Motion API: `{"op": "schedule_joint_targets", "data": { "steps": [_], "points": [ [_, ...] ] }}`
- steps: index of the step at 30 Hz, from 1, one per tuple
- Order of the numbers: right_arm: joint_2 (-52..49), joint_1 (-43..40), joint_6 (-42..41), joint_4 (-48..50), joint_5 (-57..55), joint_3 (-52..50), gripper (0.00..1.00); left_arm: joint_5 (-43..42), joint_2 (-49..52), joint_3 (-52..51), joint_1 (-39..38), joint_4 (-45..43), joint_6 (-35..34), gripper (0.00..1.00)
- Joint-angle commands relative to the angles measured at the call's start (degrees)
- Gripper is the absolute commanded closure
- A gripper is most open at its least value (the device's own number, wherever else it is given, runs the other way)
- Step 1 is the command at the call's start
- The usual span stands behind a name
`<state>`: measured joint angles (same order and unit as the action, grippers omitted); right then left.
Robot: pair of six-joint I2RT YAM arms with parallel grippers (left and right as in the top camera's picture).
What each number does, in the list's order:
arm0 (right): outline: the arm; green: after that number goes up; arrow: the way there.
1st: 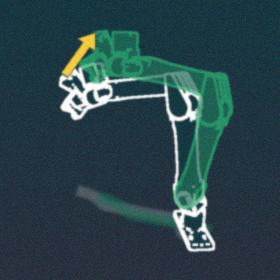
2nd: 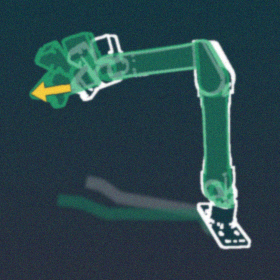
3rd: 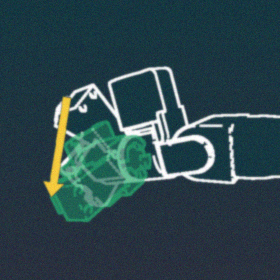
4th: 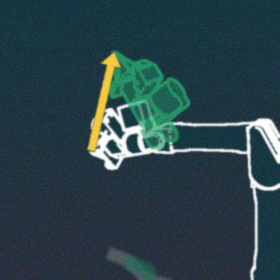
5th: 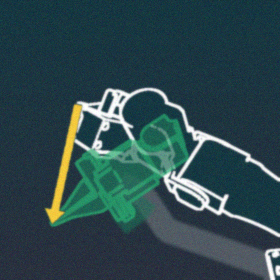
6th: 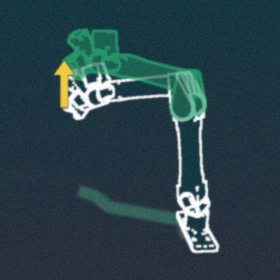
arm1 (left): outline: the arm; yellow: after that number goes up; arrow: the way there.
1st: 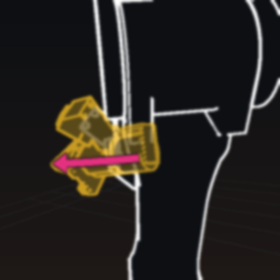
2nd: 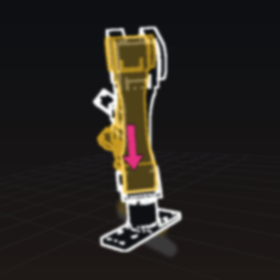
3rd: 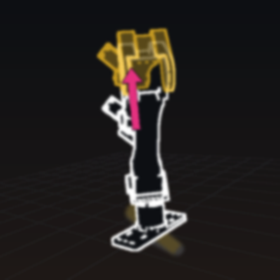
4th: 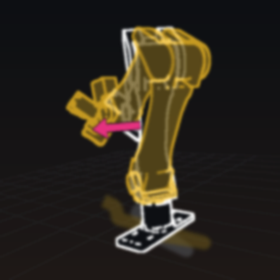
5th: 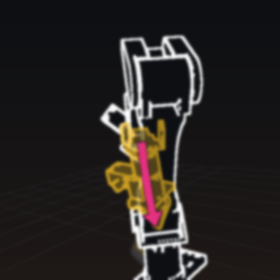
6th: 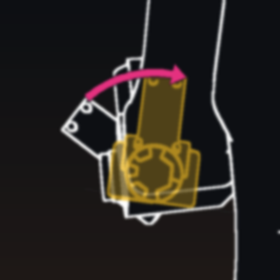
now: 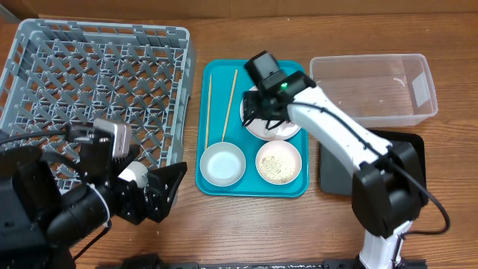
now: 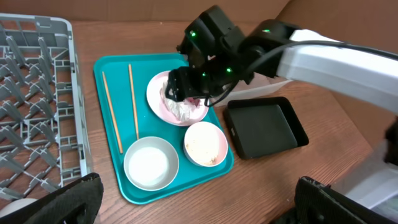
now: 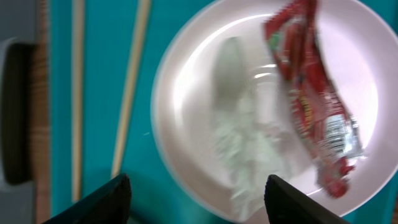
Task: Sort waste into correct bins and load items into the dishwasher
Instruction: 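Grasp the red wrapper and tissue from the plate with the right gripper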
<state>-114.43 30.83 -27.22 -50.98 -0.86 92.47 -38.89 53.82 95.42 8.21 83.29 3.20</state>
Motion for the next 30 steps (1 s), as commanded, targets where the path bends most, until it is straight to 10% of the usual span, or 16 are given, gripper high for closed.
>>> {"op": "schedule_joint_targets", "data": {
  "steps": [1, 4, 12, 30],
  "points": [
    [-4.6, -2.0, 2.0, 0.4, 5.8, 0.6, 0.34, -1.0, 0.0, 1.1, -0.4, 0.2, 1.1, 0.0],
    [-7.3, -2.0, 2.1, 0.4, 5.9, 0.6, 0.38, -1.0, 0.1, 1.1, -0.4, 0.2, 1.1, 0.0],
    [-9.1, -1.2, 1.4, -0.5, 7.2, 0.5, 0.94, -0.9, 0.2, 1.1, -0.4, 0.2, 1.1, 0.0],
    [16.2, -15.9, 1.9, -5.7, 0.4, 0.5, 0.96, -0.9, 0.2, 1.1, -0.4, 0.2, 1.1, 0.0]
  ]
}}
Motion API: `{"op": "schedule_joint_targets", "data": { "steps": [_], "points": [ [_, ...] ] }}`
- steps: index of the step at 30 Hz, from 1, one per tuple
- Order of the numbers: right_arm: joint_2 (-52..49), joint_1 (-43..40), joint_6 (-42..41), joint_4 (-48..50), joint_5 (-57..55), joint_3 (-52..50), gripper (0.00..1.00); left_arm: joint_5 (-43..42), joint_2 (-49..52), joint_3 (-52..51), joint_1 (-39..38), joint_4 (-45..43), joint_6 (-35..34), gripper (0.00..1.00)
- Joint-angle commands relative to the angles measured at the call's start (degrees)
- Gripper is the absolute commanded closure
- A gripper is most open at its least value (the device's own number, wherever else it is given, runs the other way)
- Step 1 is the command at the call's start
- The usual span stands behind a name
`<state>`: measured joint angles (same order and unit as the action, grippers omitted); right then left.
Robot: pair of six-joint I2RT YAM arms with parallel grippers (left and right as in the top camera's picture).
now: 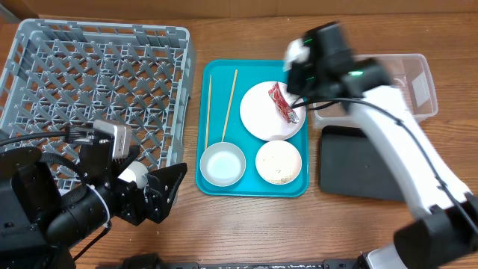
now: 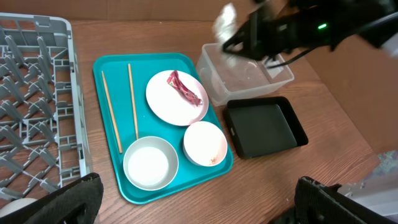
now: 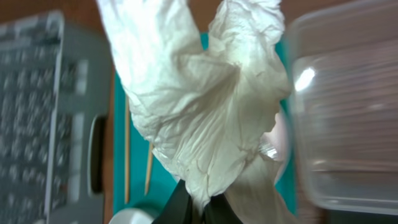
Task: Sort waste into correct bins and load items into the dishwasher
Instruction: 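Grasp the red wrapper and tissue from the plate with the right gripper, then drop the red wrapper and tissue into the clear plastic bin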
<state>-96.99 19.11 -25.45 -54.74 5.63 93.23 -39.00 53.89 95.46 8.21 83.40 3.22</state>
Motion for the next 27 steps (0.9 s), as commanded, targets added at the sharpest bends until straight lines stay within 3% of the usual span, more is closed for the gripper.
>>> {"op": "schedule_joint_targets", "data": {
  "steps": [1, 6, 7, 8, 9, 15, 20, 27],
  "points": [
    [-1.5, -5.2, 0.2, -2.3, -8.1, -0.6, 0.96, -0.8, 0.1, 1.0, -0.4, 0.0, 1.1, 0.0],
    [-4.2, -10.2, 0.1, -2.6, -13.6, -4.2, 0.93, -0.8, 0.1, 1.0, -0.4, 0.0, 1.1, 0.0],
    [-5.0, -10.7, 0.2, -2.9, -13.3, -4.3, 0.84, -0.8, 0.1, 1.0, -0.4, 0.0, 1.1, 0.0],
    [-5.5, -11.0, 0.2, -3.1, -13.3, -4.3, 0.66, -0.8, 0.1, 1.0, -0.4, 0.0, 1.1, 0.0],
    [-5.9, -11.2, 0.2, -3.1, -13.3, -4.3, 0.6, -0.8, 0.1, 1.0, -0.4, 0.0, 1.1, 0.0],
    [-3.7, -10.0, 4.7, -1.0, -4.9, -3.0, 0.36, -0.8, 0.1, 1.0, -0.4, 0.0, 1.1, 0.0],
    [-2.1, -2.0, 8.9, 0.5, -0.7, -3.1, 0.27, -0.8, 0.1, 1.0, -0.4, 0.0, 1.1, 0.0],
    [-8.8, 6.5, 9.5, 2.2, -15.5, -3.3, 0.21, -0.8, 0.1, 1.0, -0.4, 0.0, 1.1, 0.0]
  ]
}}
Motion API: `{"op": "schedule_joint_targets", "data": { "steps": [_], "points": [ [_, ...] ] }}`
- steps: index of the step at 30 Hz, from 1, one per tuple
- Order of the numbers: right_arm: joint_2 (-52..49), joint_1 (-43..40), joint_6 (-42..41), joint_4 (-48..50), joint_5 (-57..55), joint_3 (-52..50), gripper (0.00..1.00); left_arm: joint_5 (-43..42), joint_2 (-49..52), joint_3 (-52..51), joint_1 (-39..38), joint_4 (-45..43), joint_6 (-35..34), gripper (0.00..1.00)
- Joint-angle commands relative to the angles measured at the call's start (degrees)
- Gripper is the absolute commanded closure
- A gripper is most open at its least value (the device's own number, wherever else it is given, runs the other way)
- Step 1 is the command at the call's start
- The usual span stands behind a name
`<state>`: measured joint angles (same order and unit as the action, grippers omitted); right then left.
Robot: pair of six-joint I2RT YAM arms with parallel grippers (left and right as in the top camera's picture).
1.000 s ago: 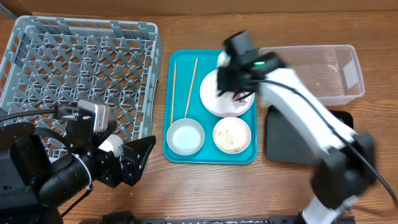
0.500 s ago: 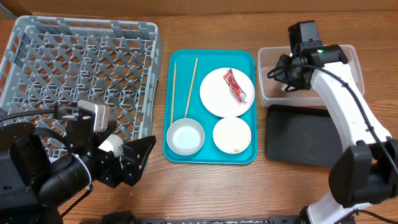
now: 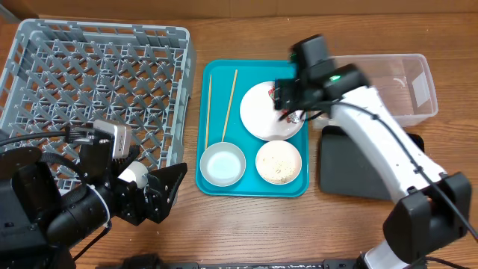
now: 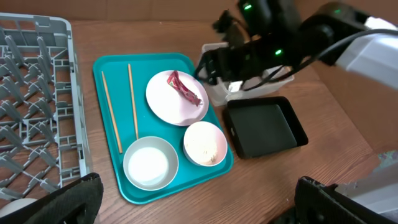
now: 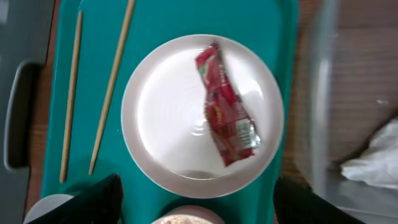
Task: Sort waste into correct bins and load items into the dishwasher
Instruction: 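Drop the red wrapper and tissue into the clear plastic bin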
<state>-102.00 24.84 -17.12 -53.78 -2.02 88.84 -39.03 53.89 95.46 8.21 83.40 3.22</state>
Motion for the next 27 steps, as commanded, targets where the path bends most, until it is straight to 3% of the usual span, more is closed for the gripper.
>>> {"op": "schedule_joint_targets", "data": {
  "steps": [1, 7, 9, 10, 14, 17, 27],
  "points": [
    [-4.9, 0.9, 1.1, 1.9, -8.3, 1.1, 0.21, -0.8, 0.1, 1.0, -0.4, 0.0, 1.1, 0.0],
    [-13.6, 0.3, 3.5, 5.9, -8.5, 1.1, 0.21, -0.8, 0.1, 1.0, -0.4, 0.0, 1.1, 0.0],
    [-16.6, 0.2, 3.5, 6.1, -8.4, 1.1, 0.26, -0.8, 0.1, 1.0, -0.4, 0.0, 1.1, 0.0],
    [-17.6, 0.2, 3.5, 5.9, -8.2, 1.1, 0.33, -0.8, 0.1, 1.0, -0.4, 0.0, 1.1, 0.0],
    [-19.3, 0.3, 3.4, 4.8, -4.9, 1.1, 0.79, -0.8, 0.1, 1.0, -0.4, 0.0, 1.1, 0.0],
    [-18.1, 0.3, 3.2, 3.3, -2.9, 1.8, 0.94, -0.8, 0.1, 1.0, -0.4, 0.0, 1.1, 0.0],
    [-4.4, 0.1, 0.0, -2.1, -2.2, 3.6, 0.96, -0.8, 0.1, 1.0, -0.4, 0.0, 1.1, 0.0]
  ]
}}
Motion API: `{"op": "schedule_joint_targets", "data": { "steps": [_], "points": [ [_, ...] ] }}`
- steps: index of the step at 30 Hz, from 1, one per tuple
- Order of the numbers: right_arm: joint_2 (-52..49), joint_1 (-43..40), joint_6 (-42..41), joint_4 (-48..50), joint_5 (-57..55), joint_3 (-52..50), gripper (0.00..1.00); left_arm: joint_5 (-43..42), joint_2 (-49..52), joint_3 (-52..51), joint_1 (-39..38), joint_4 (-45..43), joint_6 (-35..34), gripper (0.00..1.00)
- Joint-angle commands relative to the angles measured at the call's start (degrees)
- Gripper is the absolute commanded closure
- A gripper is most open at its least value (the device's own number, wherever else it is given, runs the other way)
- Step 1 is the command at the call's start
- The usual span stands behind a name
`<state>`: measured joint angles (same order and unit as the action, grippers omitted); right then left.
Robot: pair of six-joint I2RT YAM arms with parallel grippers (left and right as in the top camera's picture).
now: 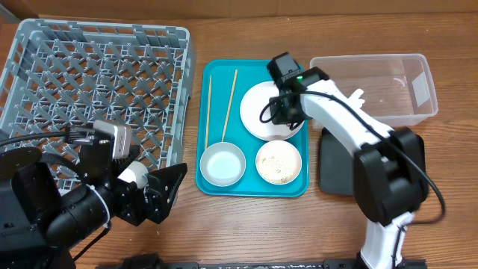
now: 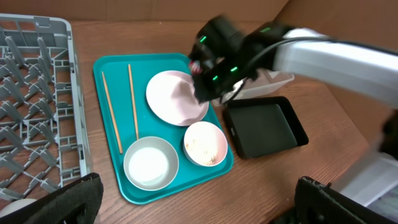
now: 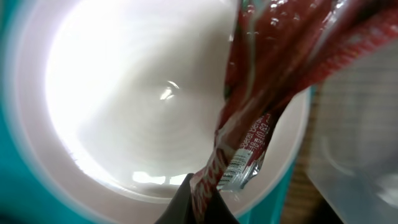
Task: Sort waste into correct bins and load items into the dishwasher
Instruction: 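Drop the red wrapper and tissue into the clear plastic bin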
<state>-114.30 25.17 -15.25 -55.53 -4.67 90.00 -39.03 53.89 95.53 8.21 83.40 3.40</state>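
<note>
A red snack wrapper (image 3: 281,68) hangs just over the white plate (image 3: 124,112), and my right gripper (image 3: 202,208) is shut on its lower end. In the overhead view that gripper (image 1: 282,106) sits over the plate (image 1: 258,119) on the teal tray (image 1: 252,187). Also on the tray are two chopsticks (image 1: 209,104), an empty white bowl (image 1: 222,164) and a bowl with food residue (image 1: 278,162). A crumpled white napkin (image 1: 354,96) lies in the clear bin (image 1: 388,112). My left gripper (image 2: 199,211) is open near the table's front, apart from everything.
The grey dish rack (image 1: 89,82) fills the left side of the table. A black bin (image 2: 264,127) stands right of the tray, in front of the clear bin. My right arm reaches across it to the plate.
My right gripper was open above the plate with the red wrapper lying flat on it. Now it is down at the plate and shut on the wrapper. The left arm has not moved.
My right gripper was open over the plate, which held the napkin and the wrapper. Then it held the napkin near the clear bin. Then the napkin lay in that bin and the gripper was open over the plate. Now it grips the wrapper.
</note>
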Motion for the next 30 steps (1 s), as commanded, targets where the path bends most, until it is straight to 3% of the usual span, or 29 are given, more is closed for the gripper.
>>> {"op": "schedule_joint_targets", "data": {
  "steps": [1, 11, 13, 14, 16, 17, 25, 30],
  "points": [
    [9.0, -0.5, -1.9, -0.6, 0.4, 2.4, 0.96, -0.8, 0.1, 1.0, -0.4, 0.0, 0.9, 0.0],
    [11.7, -11.1, -1.9, 0.8, -1.7, 0.2, 0.96, -0.8, 0.1, 1.0, -0.4, 0.0, 0.9, 0.0],
    [11.1, -13.1, -1.9, 2.0, -1.7, -1.1, 0.91, -0.8, 0.1, 1.0, -0.4, 0.0, 0.9, 0.0],
    [10.7, -14.0, -1.9, 2.6, -1.6, -1.8, 0.84, -0.8, 0.1, 1.0, -0.4, 0.0, 0.9, 0.0],
    [10.4, -15.0, -1.8, 2.6, -1.6, -2.7, 0.28, -0.8, 0.1, 1.0, -0.4, 0.0, 0.9, 0.0],
    [10.4, -15.3, -1.2, 2.4, -1.2, -2.8, 0.2, -0.8, 0.1, 1.0, -0.4, 0.0, 0.9, 0.0],
    [19.2, -12.8, 0.9, -0.3, 16.0, -1.7, 0.21, -0.8, 0.1, 1.0, -0.4, 0.0, 0.9, 0.0],
    [26.9, -1.5, -0.9, -6.8, 13.3, -1.7, 0.21, -0.8, 0.1, 1.0, -0.4, 0.0, 0.9, 0.0]
  ]
}}
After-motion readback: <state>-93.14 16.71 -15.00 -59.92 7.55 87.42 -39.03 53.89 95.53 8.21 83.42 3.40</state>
